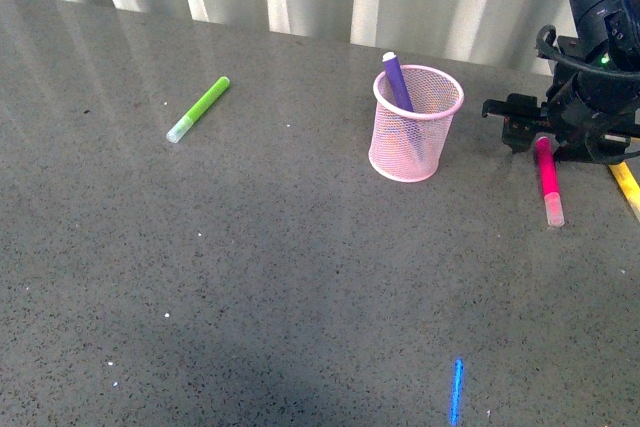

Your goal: Insert purple and pink pens into pink cup

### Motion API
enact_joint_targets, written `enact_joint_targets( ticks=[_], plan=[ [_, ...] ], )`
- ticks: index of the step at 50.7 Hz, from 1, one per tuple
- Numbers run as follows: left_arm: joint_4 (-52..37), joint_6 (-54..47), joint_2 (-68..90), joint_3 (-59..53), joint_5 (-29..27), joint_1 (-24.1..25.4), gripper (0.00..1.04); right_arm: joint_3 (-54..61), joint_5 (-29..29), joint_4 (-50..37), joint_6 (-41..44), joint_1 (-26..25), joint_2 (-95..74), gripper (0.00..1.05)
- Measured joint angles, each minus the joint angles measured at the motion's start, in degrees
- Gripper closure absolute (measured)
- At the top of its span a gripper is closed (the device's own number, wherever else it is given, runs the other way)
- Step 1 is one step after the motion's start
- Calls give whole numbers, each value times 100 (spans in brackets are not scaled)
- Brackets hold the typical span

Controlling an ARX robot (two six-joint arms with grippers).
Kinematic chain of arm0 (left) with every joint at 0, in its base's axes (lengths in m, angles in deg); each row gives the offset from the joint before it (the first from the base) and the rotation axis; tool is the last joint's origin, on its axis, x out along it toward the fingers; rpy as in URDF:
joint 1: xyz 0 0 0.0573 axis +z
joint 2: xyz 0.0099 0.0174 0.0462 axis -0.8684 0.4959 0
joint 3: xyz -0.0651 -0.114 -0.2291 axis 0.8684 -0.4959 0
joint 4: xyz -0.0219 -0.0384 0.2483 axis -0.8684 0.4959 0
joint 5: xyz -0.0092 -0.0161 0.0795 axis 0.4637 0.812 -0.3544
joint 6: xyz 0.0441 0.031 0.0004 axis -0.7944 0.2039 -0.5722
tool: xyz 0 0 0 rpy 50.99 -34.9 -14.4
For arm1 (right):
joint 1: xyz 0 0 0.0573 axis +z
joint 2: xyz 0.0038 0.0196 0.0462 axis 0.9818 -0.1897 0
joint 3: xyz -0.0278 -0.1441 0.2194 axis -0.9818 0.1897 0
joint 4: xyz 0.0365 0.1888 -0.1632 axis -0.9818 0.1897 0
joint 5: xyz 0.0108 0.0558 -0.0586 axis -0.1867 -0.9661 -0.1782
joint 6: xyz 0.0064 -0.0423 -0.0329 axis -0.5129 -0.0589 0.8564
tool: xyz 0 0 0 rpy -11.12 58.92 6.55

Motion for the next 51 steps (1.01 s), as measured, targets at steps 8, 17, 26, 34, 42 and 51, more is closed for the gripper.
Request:
enact_joint_targets(
  ticks=[8,17,26,34,42,51],
  plan=[
    [0,2,0,0,0,0,7,103,101,-129,13,-24,44,73],
    [0,2,0,0,0,0,7,358,542,-428,125,-57,179,93],
    [0,2,0,0,2,0,7,872,811,-1449,162,-94,671,94],
    [0,2,0,0,0,0,7,1427,308,-2671,262,-28,1646,94],
    [0,0,0,0,0,0,7,1923,-48,-4269,522,208,2476,94],
    [0,0,0,0,0,0,7,2559,-1329,-6030,1132,761,2732,94]
  ],
)
